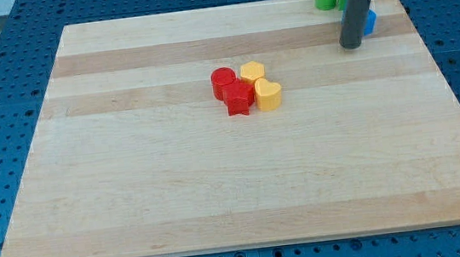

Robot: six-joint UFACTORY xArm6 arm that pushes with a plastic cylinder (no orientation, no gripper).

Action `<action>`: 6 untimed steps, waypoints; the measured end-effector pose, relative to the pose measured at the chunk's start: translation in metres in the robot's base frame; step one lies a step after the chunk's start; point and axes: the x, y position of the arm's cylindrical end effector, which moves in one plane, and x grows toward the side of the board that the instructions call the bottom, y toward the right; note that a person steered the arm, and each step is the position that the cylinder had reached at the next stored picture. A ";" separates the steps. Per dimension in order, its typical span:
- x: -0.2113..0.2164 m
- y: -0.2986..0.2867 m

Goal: Place the arm towards the blue cube

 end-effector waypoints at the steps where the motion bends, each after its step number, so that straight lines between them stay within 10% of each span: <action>1: 0.000 0.004; 6: -0.021 0.018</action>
